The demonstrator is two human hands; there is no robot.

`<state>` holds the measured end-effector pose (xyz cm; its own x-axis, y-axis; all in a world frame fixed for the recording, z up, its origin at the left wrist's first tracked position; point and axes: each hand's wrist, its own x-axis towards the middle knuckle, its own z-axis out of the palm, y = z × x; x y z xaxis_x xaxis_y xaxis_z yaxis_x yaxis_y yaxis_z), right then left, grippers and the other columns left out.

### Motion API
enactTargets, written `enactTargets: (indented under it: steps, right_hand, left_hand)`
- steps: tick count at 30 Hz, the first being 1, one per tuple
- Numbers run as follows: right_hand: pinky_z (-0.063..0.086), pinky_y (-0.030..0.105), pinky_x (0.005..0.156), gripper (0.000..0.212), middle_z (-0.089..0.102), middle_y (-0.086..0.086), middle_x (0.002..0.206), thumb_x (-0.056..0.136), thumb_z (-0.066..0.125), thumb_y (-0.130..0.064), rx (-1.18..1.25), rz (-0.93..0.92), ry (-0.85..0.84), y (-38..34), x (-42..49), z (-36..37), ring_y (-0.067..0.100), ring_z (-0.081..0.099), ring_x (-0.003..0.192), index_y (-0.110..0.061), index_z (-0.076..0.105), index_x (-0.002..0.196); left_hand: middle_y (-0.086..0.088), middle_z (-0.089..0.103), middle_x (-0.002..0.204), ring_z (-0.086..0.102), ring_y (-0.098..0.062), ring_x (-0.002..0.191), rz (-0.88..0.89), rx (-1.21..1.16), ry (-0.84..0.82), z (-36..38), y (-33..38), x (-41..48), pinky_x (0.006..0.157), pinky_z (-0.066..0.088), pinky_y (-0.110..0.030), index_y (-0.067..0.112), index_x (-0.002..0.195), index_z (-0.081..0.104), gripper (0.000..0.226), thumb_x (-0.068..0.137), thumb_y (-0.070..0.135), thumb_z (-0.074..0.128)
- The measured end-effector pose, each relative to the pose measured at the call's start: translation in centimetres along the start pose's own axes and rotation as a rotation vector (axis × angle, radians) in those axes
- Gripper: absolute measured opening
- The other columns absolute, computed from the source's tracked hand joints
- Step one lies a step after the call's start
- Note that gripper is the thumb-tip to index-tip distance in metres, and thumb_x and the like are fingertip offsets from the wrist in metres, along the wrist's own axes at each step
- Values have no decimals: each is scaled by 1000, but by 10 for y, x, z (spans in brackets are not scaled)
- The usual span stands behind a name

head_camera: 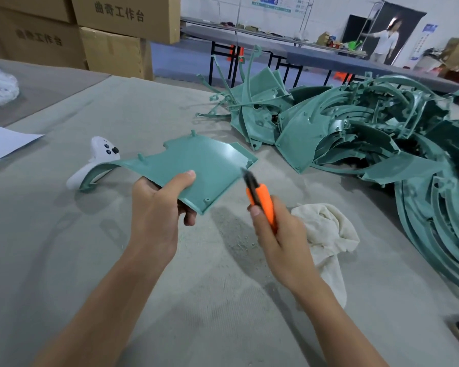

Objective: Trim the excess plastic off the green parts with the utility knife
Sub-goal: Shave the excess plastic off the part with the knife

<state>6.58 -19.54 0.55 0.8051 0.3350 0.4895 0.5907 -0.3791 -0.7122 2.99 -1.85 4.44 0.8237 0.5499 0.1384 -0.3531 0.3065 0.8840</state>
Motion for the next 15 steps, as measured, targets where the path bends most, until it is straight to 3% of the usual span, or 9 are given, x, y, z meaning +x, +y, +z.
enactTargets:
  steps: [3, 5, 8, 11, 15]
  right_hand:
    - [40, 47, 49, 33, 55, 13, 64, 100, 44, -41, -20, 123, 99, 6, 6, -9, 28, 48, 52, -12, 52, 87]
    - [40, 47, 49, 34, 55, 14, 64, 100, 43, -43, -12, 118, 104, 6, 5, -8, 29, 48, 52, -13, 52, 87]
    - [37, 33, 42, 29, 52, 6, 61, 101, 44, -43, -13, -15, 18, -1, -2, 0, 20, 46, 47, -18, 50, 87]
    - [30, 15, 47, 14, 47, -3, 62, 101, 44, -39, -24, -142, -136, -6, -9, 7, 11, 45, 48, -28, 45, 92]
    - [31, 18, 45, 14, 48, -2, 62, 102, 45, -37, -9, -121, -102, -5, -6, 4, 14, 44, 47, -28, 47, 92]
  left_hand:
    - [3, 58, 62, 46, -13, 45, -24, 8, -30, 1, 0, -1, 33, 31, -20, 12, 78, 64, 6, 72, 12, 65]
    - [2, 58, 62, 46, -13, 44, -29, 5, -36, 2, -1, -2, 33, 31, -20, 12, 78, 63, 6, 72, 12, 65]
    - [4, 57, 58, 43, -13, 41, -19, 5, -15, 3, -1, -3, 33, 31, -20, 10, 78, 61, 5, 79, 7, 65]
    - [5, 56, 56, 43, -12, 40, -12, -6, 29, 2, 1, -1, 33, 30, -19, 11, 76, 60, 16, 87, -1, 58]
    - [5, 56, 58, 45, -11, 43, -41, -24, 9, 1, 2, 0, 33, 29, -18, 11, 78, 60, 15, 86, -2, 58]
